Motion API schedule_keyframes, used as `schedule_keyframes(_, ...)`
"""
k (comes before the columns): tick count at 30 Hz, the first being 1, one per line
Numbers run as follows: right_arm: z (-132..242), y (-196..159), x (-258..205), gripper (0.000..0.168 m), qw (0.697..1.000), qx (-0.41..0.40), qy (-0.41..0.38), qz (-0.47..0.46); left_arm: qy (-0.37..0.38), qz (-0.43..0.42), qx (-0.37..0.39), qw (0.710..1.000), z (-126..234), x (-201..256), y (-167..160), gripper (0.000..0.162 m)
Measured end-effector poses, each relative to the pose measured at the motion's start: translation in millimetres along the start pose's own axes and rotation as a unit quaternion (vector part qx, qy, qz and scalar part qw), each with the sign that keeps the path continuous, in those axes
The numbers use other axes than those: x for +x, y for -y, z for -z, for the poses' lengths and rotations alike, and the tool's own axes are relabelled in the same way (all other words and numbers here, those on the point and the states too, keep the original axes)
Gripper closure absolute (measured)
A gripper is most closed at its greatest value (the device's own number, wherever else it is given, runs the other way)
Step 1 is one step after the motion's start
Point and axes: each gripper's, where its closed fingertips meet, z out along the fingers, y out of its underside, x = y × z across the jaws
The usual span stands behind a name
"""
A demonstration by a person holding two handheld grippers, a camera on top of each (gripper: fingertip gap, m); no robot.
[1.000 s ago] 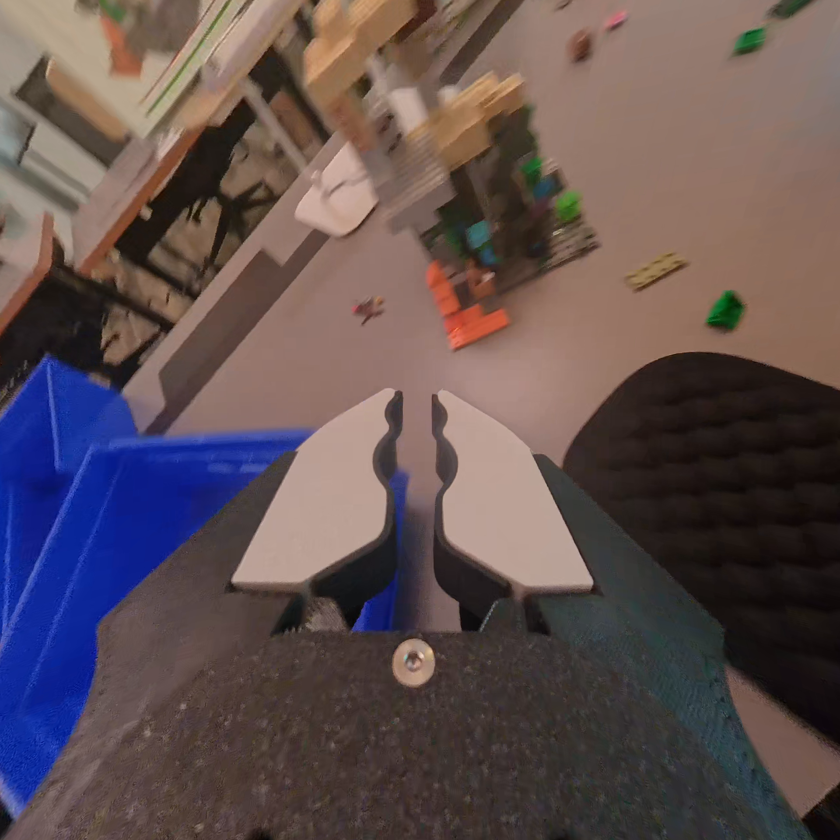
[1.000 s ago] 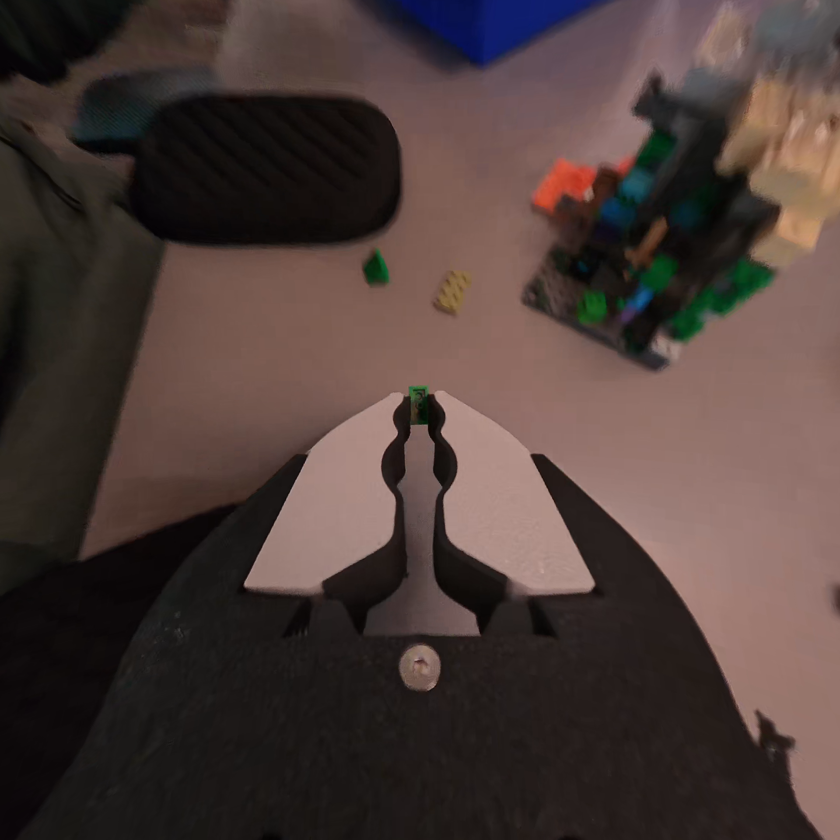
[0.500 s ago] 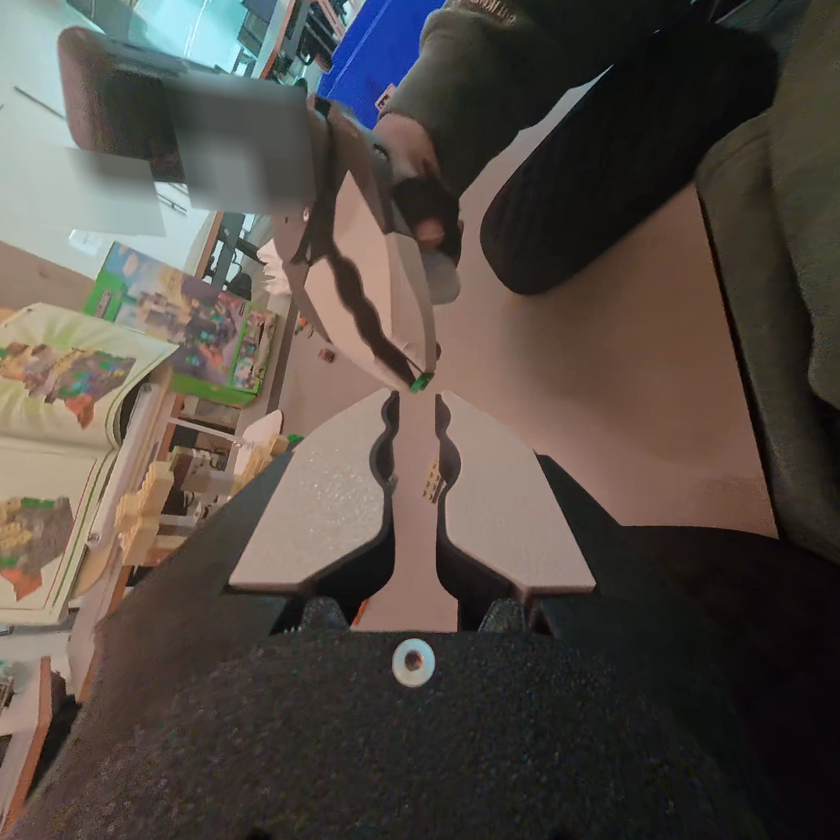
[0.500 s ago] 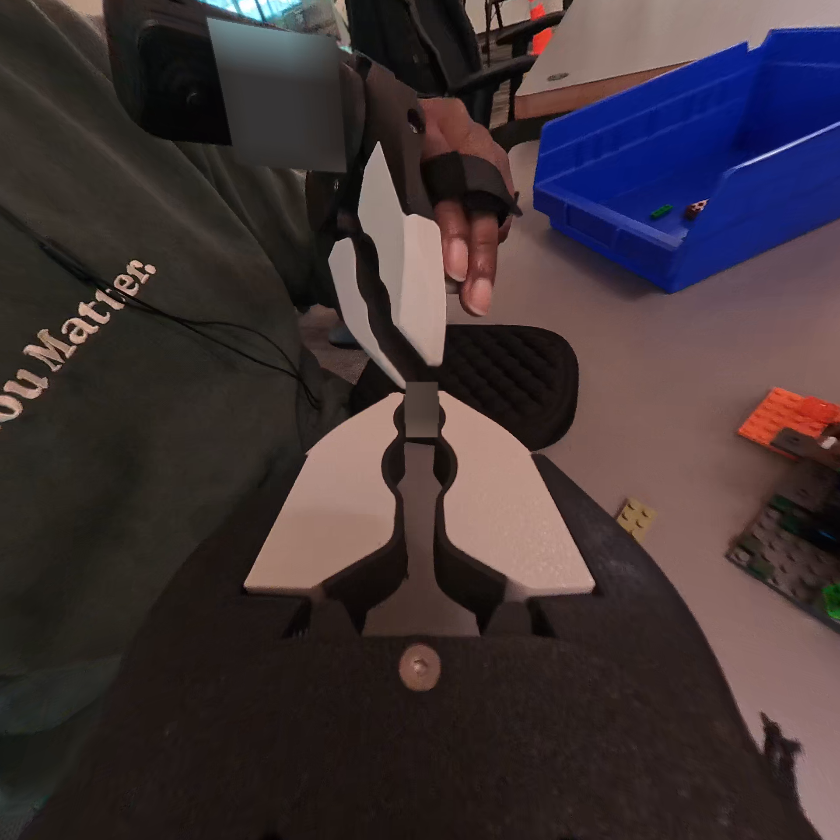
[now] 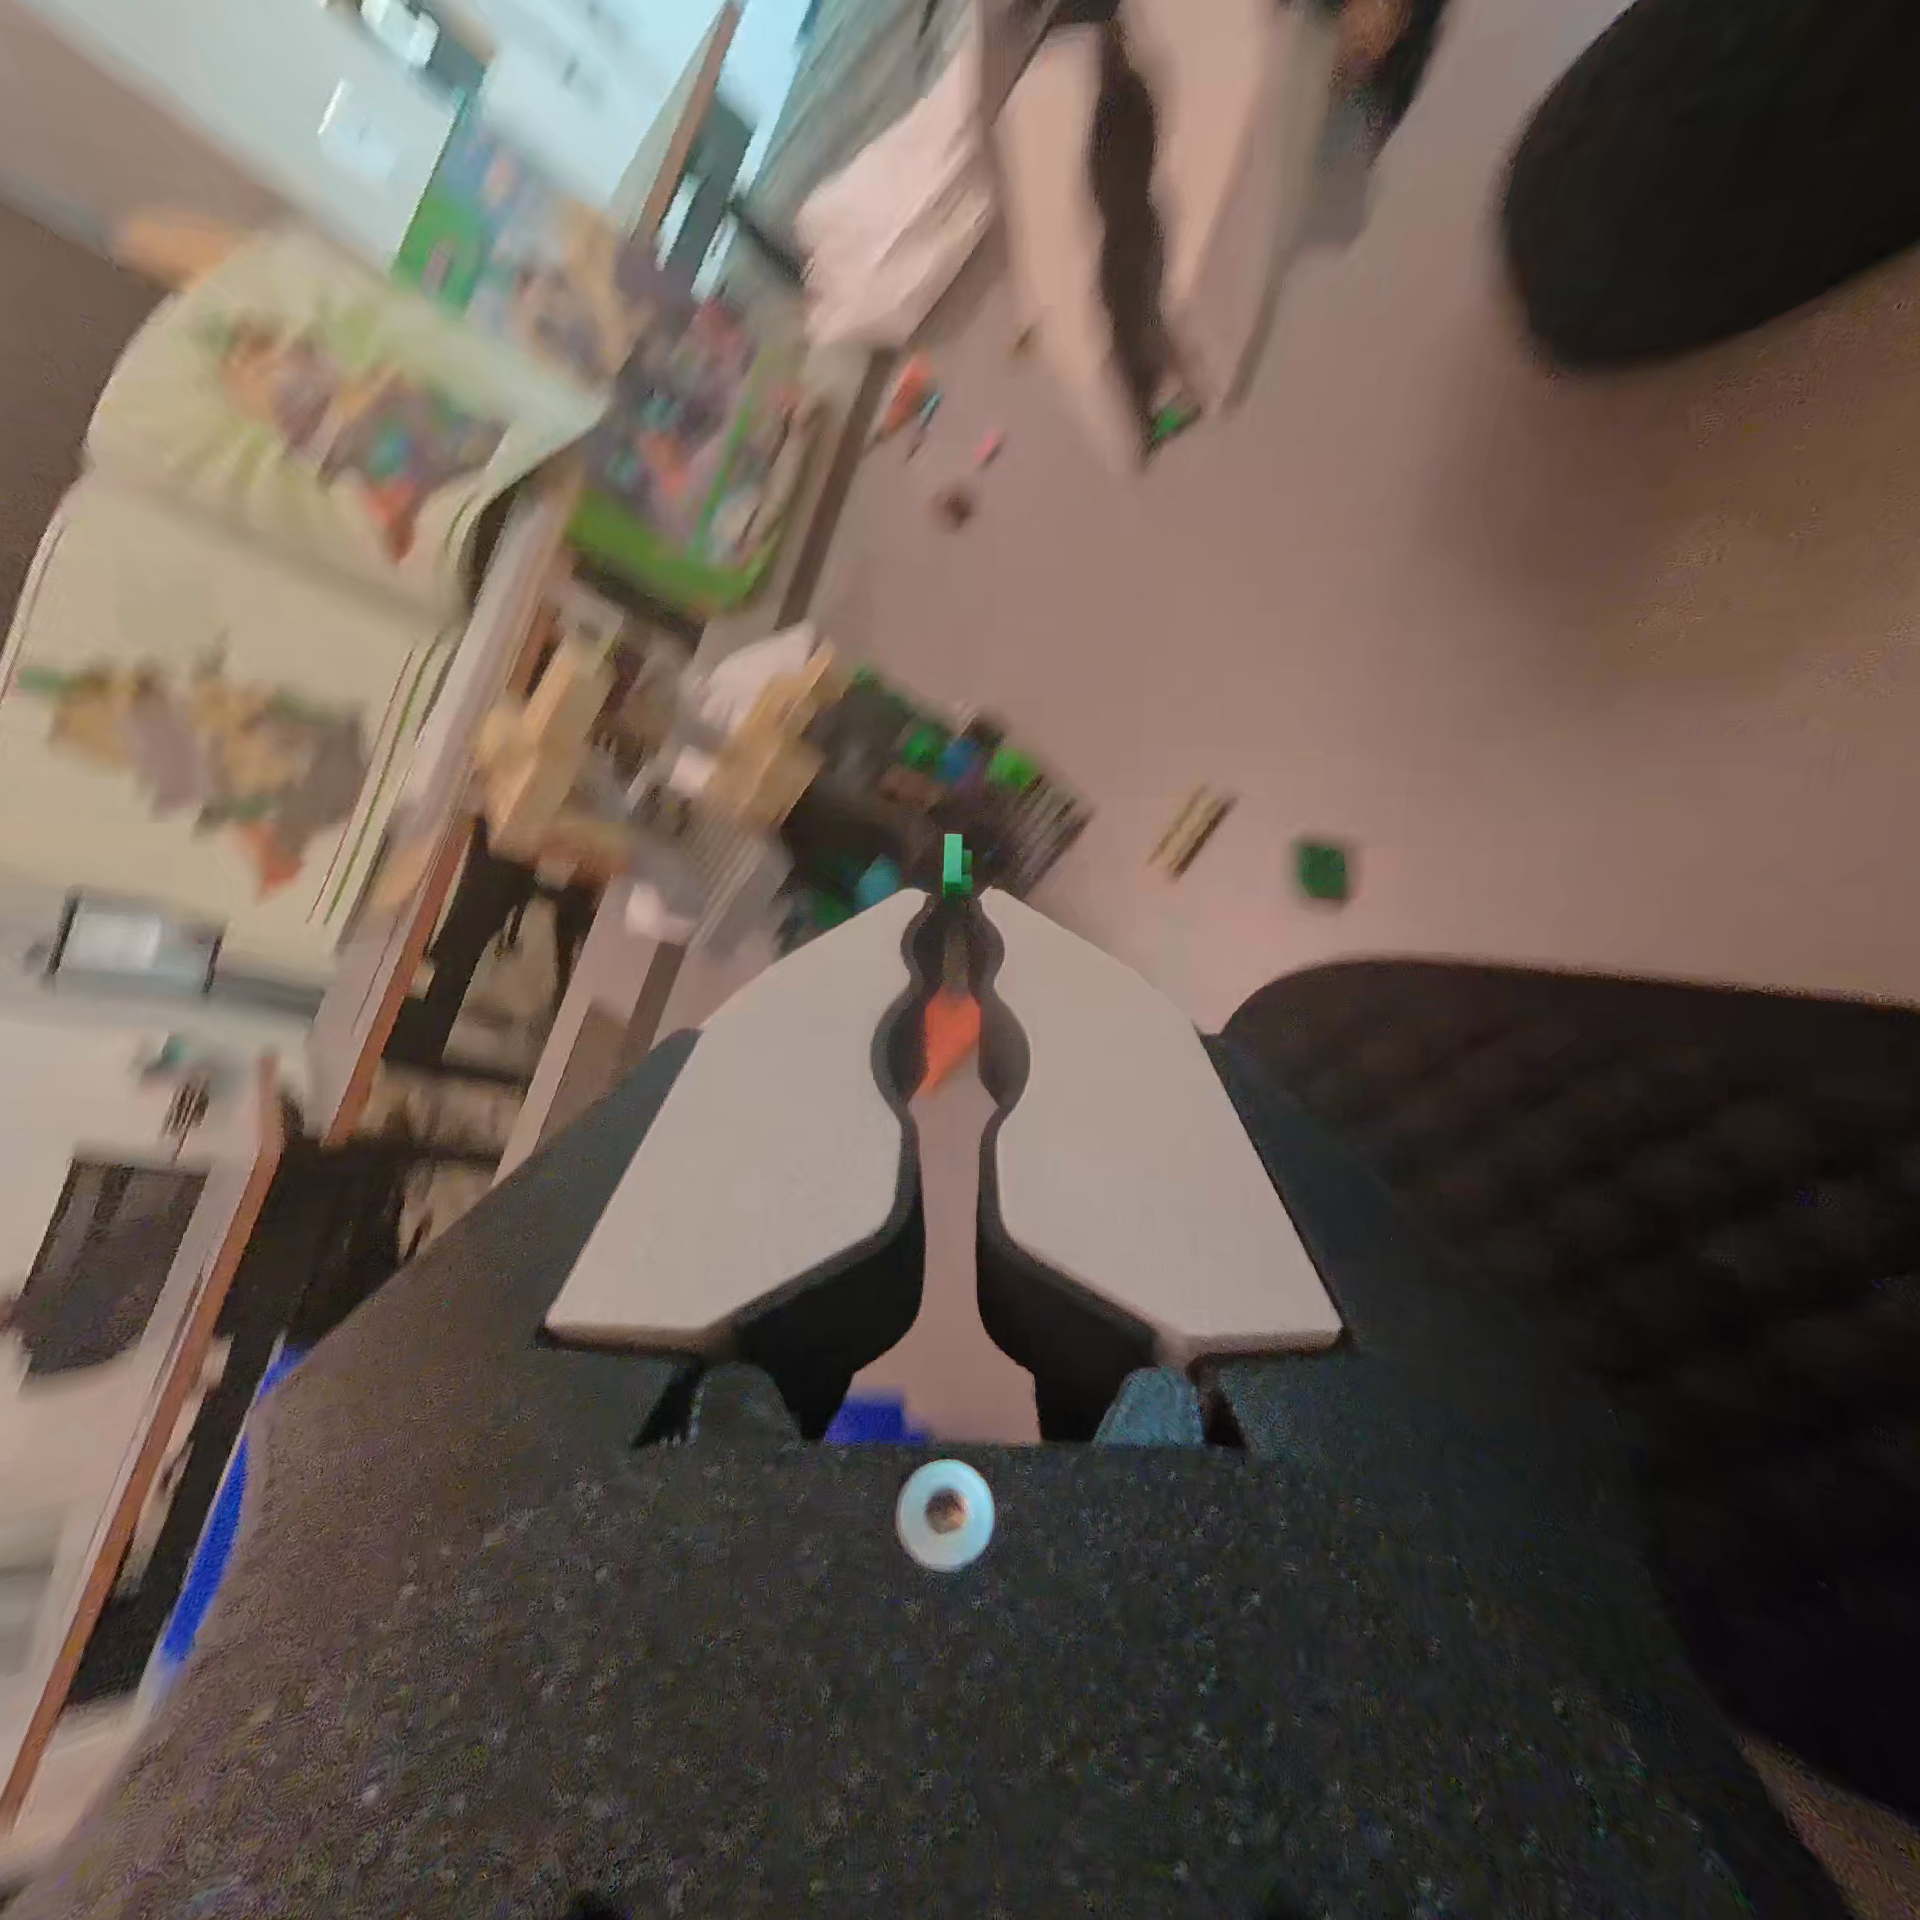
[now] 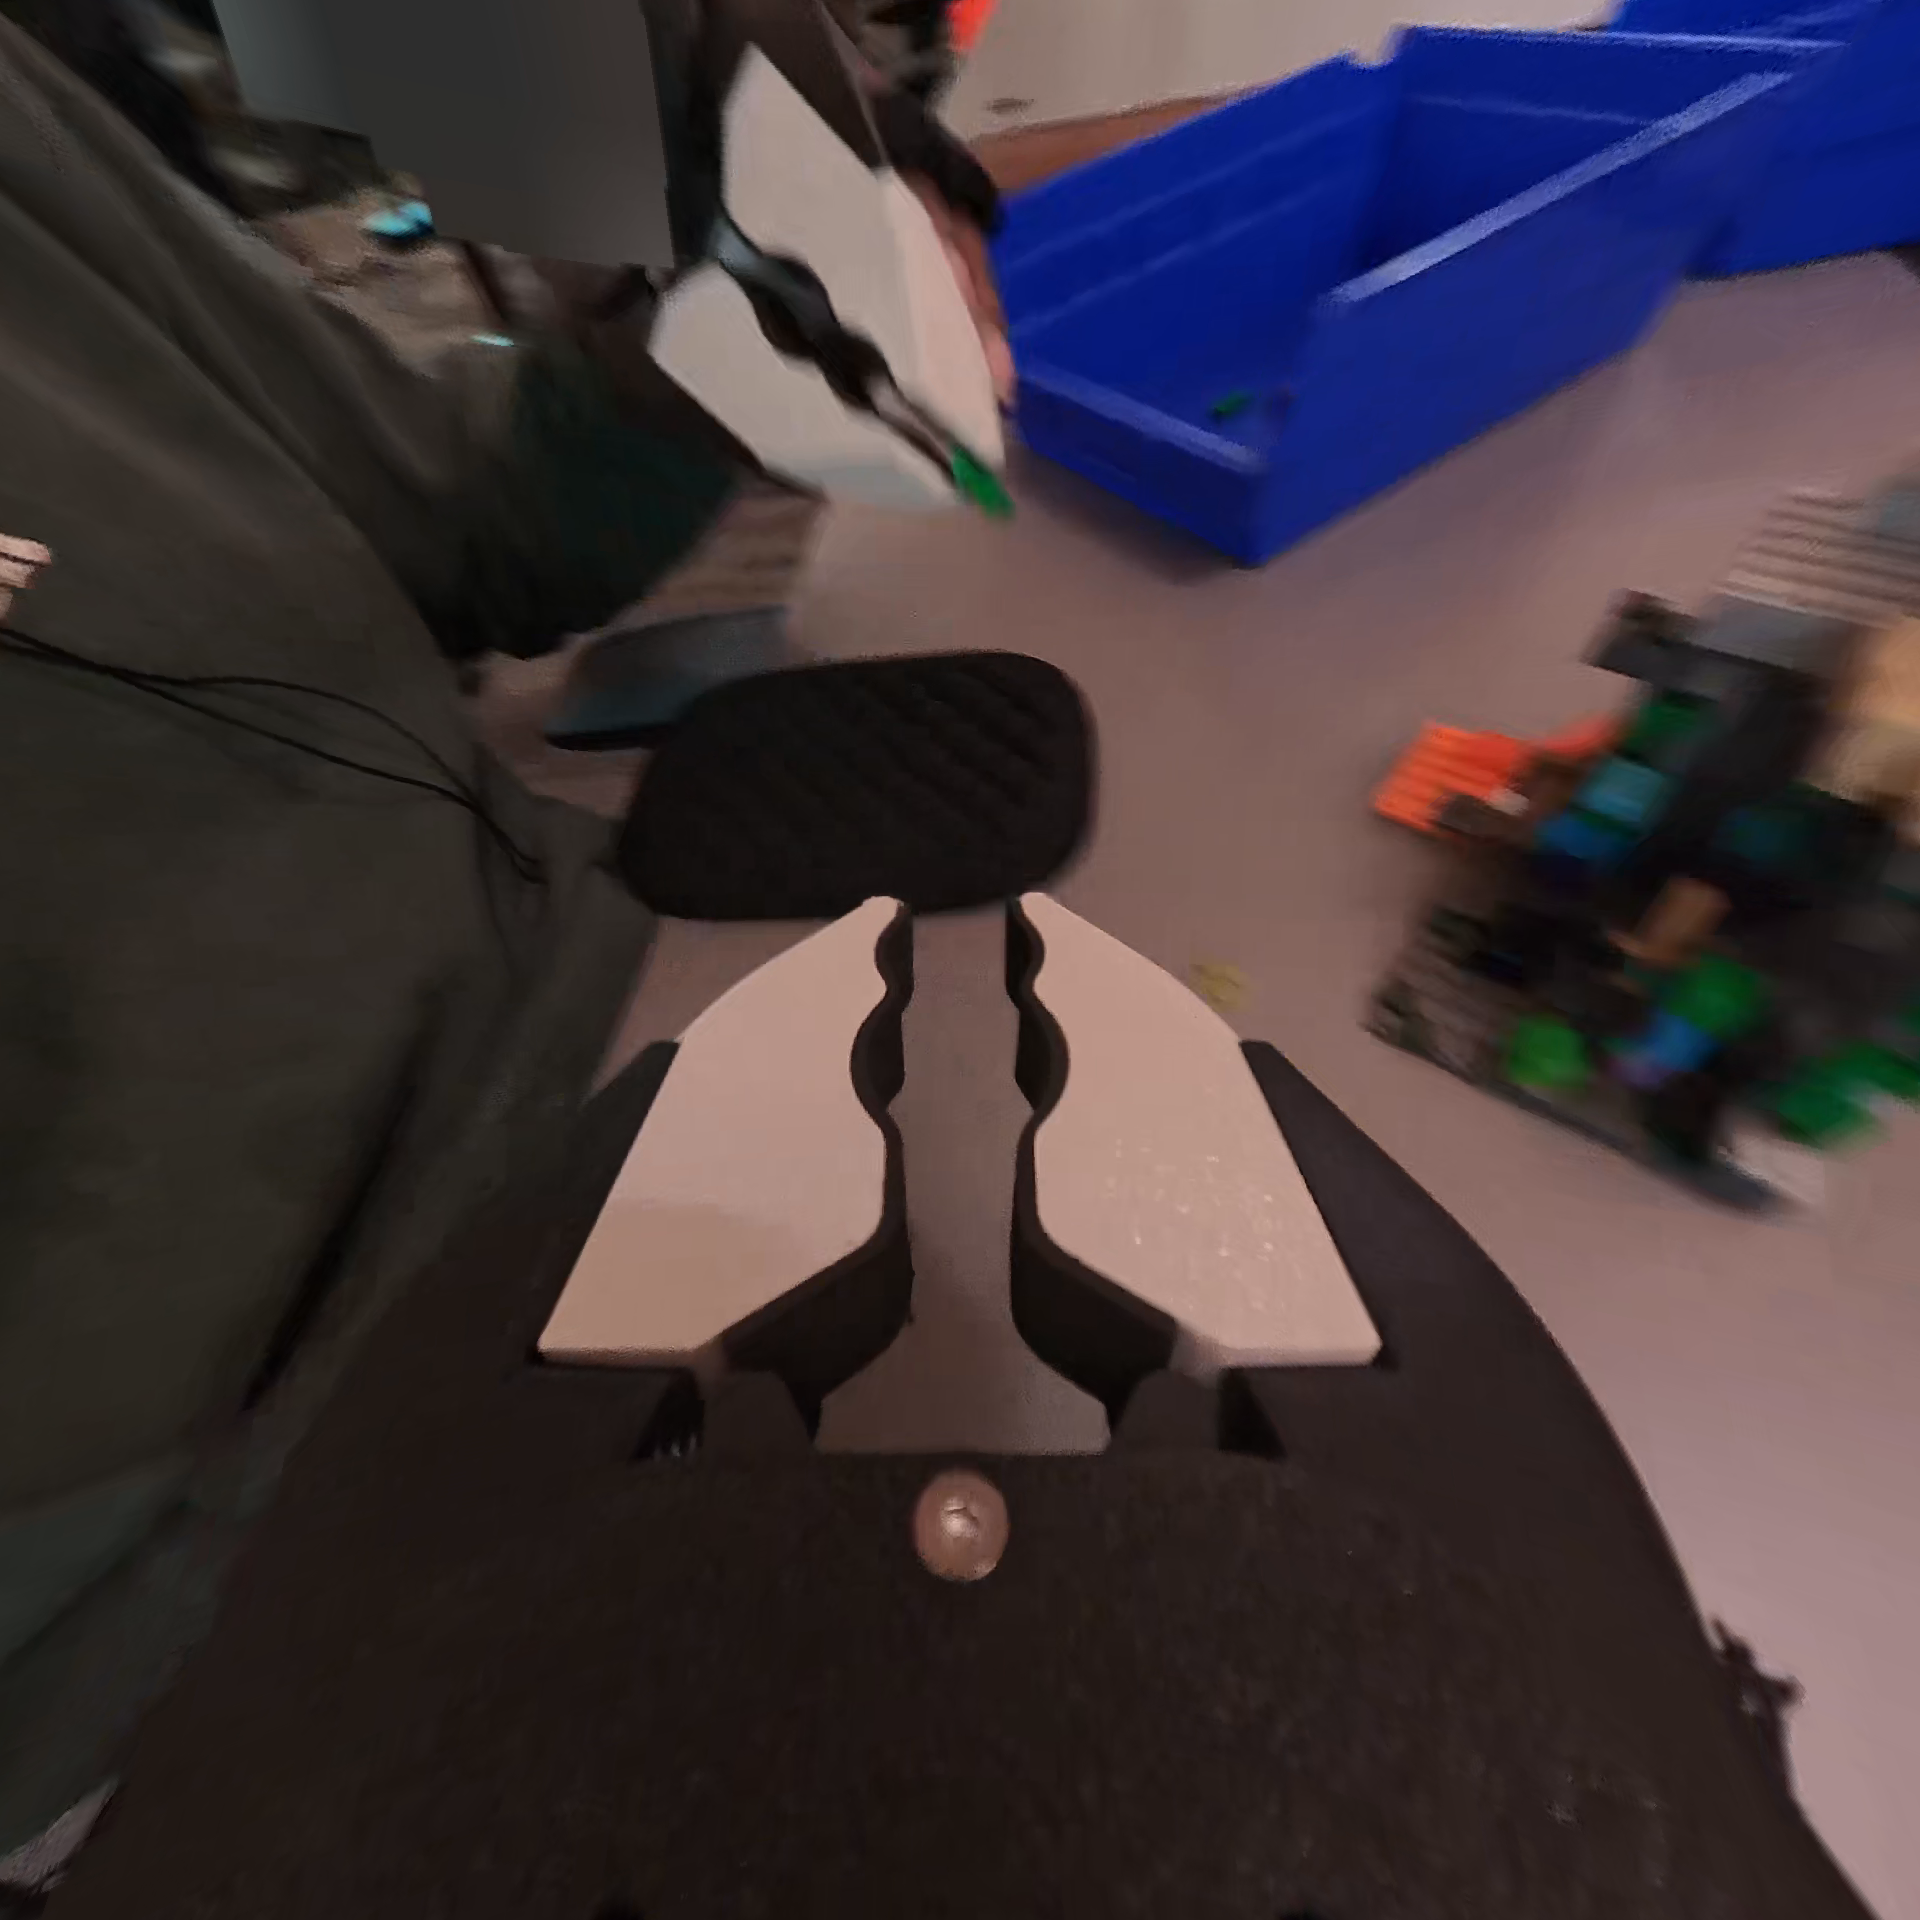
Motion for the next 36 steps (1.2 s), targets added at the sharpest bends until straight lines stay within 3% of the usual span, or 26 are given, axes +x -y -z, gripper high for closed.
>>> schedule_keyframes(3, 46.1, -29.5, 52.8, 0.149, 0.989, -0.048, -0.14, 0.003, 0.087, 0.03, -0.087, 0.992, 23.4, -46.6, -53.7, 0.158)
schedule_keyframes(7, 111.4, -88.5, 110.6, 0.147, 0.949, -0.127, -0.284, -0.05, 0.157, 0.074, -0.211, 0.962, 53.2, -81.5, -124.0, 0.158)
schedule_keyframes(9, 124.8, -115.6, 119.3, 0.143, 0.938, -0.157, -0.295, -0.086, 0.163, 0.109, -0.262, 0.945, 61.3, -85.1, -152.2, 0.157)
schedule_keyframes(13, 116.9, -138.7, 117.0, 0.14, 0.937, -0.184, -0.28, -0.097, 0.169, 0.148, -0.309, 0.924, 64.9, -84.6, -180.3, 0.156)
schedule_keyframes(19, 99.2, -144.4, 118.7, 0.138, 0.934, -0.224, -0.27, -0.072, 0.158, 0.161, -0.298, 0.927, 57.3, -79.1, -177.2, 0.152)
schedule_keyframes(25, 94.5, -144.6, 114.5, 0.147, 0.934, -0.249, -0.244, -0.084, 0.145, 0.174, -0.265, 0.937, 53.2, -74.1, -164.8, 0.15)
schedule_keyframes(28, 86.3, -134.8, 105.2, 0.152, 0.943, -0.234, -0.223, -0.076, 0.126, 0.175, -0.218, 0.952, 44.6, -66.0, -142.5, 0.152)
schedule_keyframes(29, 80.5, -125.8, 99.8, 0.168, 0.951, -0.212, -0.213, -0.07, 0.119, 0.173, -0.203, 0.956, 41.4, -62.2, -134.0, 0.152)
schedule_keyframes(32, 59.6, -99.9, 75.1, 0.168, 0.971, -0.165, -0.164, -0.049, 0.085, 0.162, -0.143, 0.973, 26.9, -43.9, -100.7, 0.152)
schedule_keyframes(36, 48.0, -87.1, 66.4, 0.168, 0.97, -0.174, -0.169, 0.0, 0.05, 0.133, -0.109, 0.984, 9.0, -21.3, -71.5, 0.152)
